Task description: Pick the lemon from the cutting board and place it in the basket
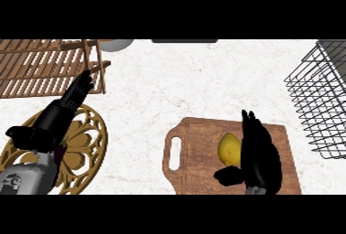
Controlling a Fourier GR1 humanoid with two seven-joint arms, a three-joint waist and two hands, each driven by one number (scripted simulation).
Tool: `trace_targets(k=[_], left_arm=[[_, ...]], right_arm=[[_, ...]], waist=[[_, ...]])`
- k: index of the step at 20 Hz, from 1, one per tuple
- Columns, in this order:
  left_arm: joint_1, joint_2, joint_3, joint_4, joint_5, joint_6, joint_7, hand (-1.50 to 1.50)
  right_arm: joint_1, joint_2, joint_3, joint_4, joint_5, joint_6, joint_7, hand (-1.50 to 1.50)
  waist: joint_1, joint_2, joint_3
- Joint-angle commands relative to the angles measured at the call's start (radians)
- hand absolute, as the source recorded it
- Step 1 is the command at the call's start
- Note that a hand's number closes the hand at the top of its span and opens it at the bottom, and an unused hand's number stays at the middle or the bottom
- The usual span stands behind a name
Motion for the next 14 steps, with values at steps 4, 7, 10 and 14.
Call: trace_targets(k=[4,7,10,14], left_arm=[[-0.022,-0.037,0.019,0.059,-0.040,-0.009,-0.038,0.00],[0.035,-0.064,-0.006,-0.002,-0.074,0.005,-0.023,0.00],[0.006,-0.057,0.026,0.018,-0.063,-0.019,-0.015,0.00],[0.063,-0.050,0.041,-0.056,-0.050,-0.057,-0.013,0.00]], right_arm=[[0.031,0.016,0.058,0.039,0.033,-0.033,0.064,-1.50],[-0.046,0.016,-0.044,0.163,-0.014,-0.046,-0.004,-1.50],[0.013,-0.004,-0.064,0.180,-0.016,-0.085,-0.067,-1.50],[0.002,0.002,-0.081,0.169,-0.050,-0.063,-0.071,-1.50]], waist=[[-0.003,0.000,0.000],[0.001,0.000,0.000],[-0.001,0.000,0.000],[0.001,-0.001,0.000]])
